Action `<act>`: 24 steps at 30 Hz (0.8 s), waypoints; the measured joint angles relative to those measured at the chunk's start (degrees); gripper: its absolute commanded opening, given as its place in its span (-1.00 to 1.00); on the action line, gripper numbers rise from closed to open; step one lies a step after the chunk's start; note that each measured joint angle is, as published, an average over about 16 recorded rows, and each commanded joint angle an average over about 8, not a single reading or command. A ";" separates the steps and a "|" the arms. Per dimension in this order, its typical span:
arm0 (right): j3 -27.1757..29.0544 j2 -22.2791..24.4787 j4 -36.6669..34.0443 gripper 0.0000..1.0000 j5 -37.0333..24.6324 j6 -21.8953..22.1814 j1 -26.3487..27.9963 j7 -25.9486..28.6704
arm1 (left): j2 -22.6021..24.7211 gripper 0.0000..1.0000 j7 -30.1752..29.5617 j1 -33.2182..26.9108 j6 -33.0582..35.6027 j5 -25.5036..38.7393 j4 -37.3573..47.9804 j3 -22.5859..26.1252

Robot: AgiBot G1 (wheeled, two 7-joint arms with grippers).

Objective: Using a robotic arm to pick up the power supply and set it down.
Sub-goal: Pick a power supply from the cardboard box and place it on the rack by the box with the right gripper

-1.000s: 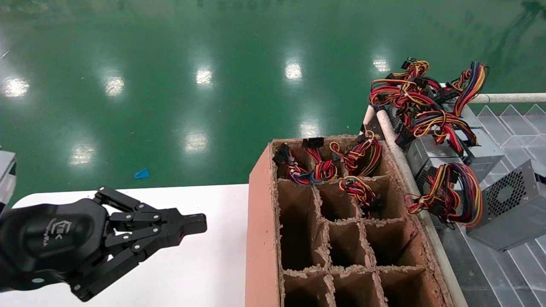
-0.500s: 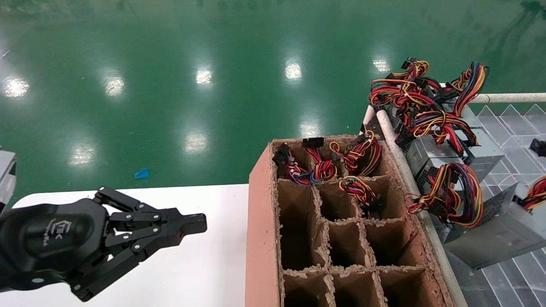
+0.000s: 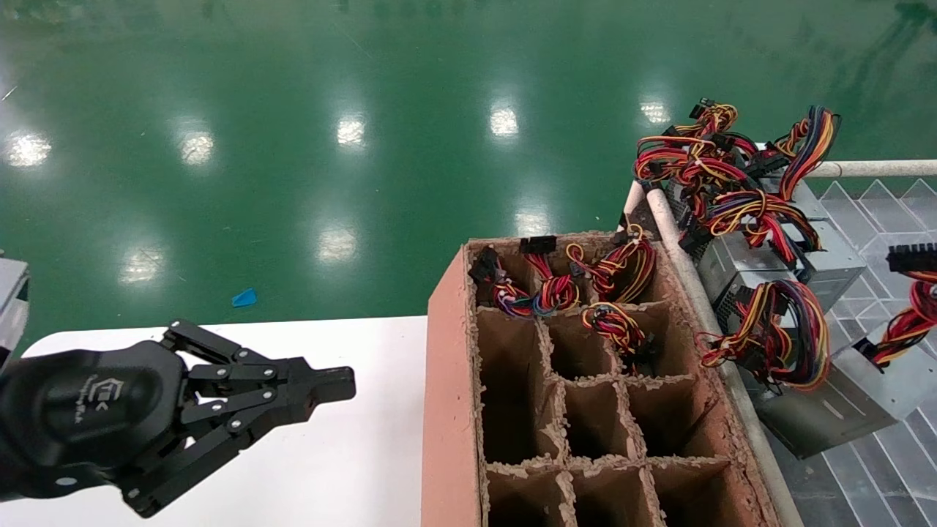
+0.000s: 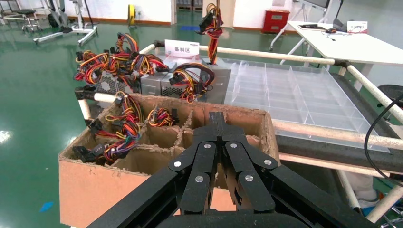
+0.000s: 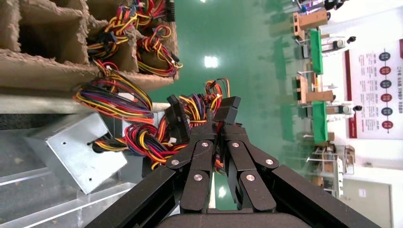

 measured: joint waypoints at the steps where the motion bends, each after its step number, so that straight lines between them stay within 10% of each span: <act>1: -0.08 0.20 0.21 -1.00 0.24 0.06 -0.01 0.01 | 0.00 -1.00 0.00 0.00 0.00 0.00 0.00 0.00; 24: -1.73 0.18 0.90 -1.00 0.99 2.22 -0.98 0.44 | 0.00 -1.00 0.00 0.00 0.00 0.00 0.00 0.00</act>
